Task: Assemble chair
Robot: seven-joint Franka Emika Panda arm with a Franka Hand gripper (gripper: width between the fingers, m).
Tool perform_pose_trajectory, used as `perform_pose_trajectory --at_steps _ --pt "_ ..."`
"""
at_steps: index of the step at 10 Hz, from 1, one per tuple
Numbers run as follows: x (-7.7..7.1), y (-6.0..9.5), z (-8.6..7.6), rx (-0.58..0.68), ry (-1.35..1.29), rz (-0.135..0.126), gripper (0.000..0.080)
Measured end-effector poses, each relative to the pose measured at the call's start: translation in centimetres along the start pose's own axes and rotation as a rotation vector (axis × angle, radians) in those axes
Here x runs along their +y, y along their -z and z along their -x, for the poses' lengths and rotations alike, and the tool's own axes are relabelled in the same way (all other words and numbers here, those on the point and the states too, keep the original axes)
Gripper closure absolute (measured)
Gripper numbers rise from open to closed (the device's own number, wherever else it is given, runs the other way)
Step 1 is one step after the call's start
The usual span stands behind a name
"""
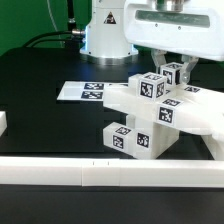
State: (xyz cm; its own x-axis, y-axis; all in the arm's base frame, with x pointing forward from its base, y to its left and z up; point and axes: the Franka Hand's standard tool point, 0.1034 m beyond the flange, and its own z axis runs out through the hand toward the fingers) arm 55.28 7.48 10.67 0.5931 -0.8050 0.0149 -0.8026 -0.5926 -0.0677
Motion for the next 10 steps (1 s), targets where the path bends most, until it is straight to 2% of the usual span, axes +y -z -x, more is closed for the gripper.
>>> perform_pose_trajectory --at_steps 1,2,3,6,8,10 --pt "-0.09 0.12 0.04 -0.004 0.1 0.005 0.0345" --pt "-0.35 0.29 0.03 -0.004 0.14 0.002 0.0219" --pt "-0.34 0.32 -0.02 -0.004 0.262 0.001 0.0171" --pt "-0.45 0.43 0.01 -0.002 0.567 -0.001 0.0152" --pt "-0.34 0.31 -0.03 0.006 0.818 0.019 0.0151" --pt "-0.29 0.2 -0.05 0.005 1.006 0.022 0.0151"
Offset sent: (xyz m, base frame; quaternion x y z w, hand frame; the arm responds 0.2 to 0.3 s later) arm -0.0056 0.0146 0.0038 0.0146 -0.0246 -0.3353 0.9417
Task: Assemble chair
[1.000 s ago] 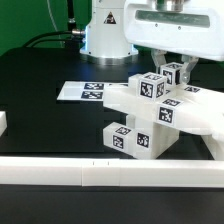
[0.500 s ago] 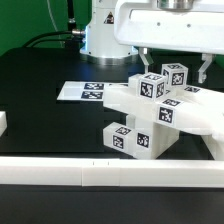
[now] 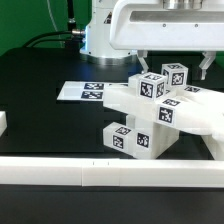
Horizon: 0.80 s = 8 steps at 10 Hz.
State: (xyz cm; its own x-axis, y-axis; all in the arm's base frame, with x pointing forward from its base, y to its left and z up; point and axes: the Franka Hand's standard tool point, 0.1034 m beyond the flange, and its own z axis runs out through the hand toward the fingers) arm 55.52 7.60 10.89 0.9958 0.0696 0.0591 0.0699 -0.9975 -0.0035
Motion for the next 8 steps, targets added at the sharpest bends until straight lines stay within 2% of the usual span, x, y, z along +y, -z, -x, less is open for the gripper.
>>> perform_pose_trajectory --at_steps 2,4,5,6,8 --pt "-0.02 0.01 -0.05 0.003 0.083 -0.001 0.0151" --pt "0.01 -0.02 -0.04 0.003 0.079 0.0 0.0396" --pt "0.01 -0.03 -0.04 0.003 0.071 -0.001 0.0396" --pt "0.01 -0.04 -0.03 0.002 0.053 -0.001 0.0526" --pt "0.01 -0.07 -0.02 0.002 -0.003 -0.002 0.0526"
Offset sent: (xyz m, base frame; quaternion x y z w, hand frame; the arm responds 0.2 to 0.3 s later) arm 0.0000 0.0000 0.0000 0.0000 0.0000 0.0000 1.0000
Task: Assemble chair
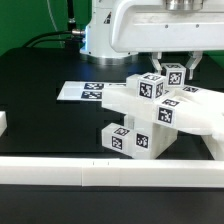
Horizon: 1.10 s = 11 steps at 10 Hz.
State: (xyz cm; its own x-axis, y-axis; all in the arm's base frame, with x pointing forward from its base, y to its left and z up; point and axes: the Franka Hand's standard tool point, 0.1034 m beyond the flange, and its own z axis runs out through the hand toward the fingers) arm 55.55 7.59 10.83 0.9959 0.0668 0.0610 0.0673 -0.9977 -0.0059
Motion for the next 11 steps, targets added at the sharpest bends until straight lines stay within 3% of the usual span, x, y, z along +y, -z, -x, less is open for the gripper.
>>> perform_pose_trajectory --at_steps 5,10,11 --pt "-0.28 -0.11 -0.24 0.038 -0.51 -0.005 0.0526" --pt "-0.44 -0.07 -0.28 0.035 -0.806 -0.02 0.0525" --pt "-0.51 -0.09 -0.14 0.031 -1.004 -0.045 0.0525"
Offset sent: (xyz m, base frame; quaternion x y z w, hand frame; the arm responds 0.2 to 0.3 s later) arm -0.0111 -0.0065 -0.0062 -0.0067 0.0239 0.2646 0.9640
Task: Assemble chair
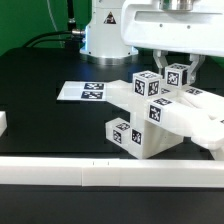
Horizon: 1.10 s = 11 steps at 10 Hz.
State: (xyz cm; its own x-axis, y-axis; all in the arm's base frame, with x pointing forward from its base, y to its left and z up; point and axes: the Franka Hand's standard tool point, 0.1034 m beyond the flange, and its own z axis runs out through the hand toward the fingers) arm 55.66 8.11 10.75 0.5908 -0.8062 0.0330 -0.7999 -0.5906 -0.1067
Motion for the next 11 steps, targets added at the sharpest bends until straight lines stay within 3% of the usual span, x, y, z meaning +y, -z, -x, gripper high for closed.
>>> perform_pose_trajectory --at_steps 3,6,7,8,11 --pt "0.26 -0.18 0.39 -0.043 -0.411 -0.004 0.0526" --pt "0.24 -0.26 0.46 -0.047 -0.459 -0.004 0.0466" --pt "0.07 -0.08 0.31 -0.048 -0.389 -0.006 0.0261" --pt "-0.2 0.07 0.48 -0.055 -0.379 -0.002 0.0184" --pt "-0.15 -0.02 0.42 -0.052 -0.144 -0.009 0.0157"
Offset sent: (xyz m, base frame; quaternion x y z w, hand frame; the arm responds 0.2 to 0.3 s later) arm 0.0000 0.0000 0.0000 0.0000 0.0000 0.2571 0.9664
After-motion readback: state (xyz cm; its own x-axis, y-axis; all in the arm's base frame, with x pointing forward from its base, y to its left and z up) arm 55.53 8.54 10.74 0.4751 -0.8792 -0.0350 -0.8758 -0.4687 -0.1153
